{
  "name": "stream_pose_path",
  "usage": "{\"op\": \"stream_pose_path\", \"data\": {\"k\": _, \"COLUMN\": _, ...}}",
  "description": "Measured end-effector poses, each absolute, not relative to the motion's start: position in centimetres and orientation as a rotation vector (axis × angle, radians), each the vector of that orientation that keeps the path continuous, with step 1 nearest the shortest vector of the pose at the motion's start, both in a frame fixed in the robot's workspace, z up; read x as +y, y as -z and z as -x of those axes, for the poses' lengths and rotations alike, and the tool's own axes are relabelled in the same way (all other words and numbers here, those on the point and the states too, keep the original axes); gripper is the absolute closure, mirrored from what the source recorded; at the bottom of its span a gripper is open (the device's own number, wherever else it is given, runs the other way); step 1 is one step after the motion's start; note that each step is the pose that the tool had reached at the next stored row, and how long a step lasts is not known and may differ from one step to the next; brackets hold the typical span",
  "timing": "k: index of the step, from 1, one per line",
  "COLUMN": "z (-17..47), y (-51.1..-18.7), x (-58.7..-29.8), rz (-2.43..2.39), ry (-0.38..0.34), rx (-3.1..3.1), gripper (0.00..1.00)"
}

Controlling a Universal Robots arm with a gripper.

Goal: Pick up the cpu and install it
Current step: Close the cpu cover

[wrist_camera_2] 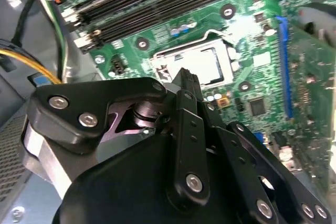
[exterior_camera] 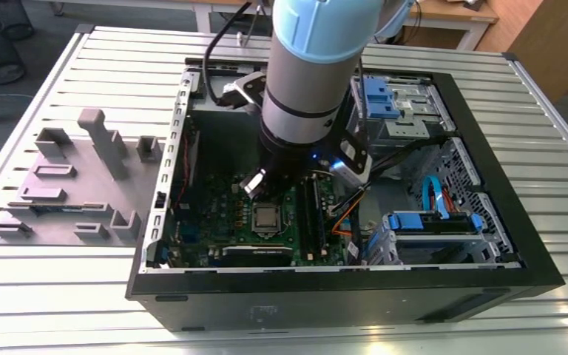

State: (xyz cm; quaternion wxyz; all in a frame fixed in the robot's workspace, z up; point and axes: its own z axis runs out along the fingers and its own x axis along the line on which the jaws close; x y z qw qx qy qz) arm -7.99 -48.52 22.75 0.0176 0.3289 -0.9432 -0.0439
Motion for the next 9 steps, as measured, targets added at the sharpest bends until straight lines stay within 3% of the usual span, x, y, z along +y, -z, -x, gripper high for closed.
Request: {"op": "stream_pose_path", "data": {"k": 9, "z": 8.5, "y": -22.5, "x": -51.3, "rz": -1.023, "ry": 0.136, "rx": -2.931, "gripper": 0.89}}
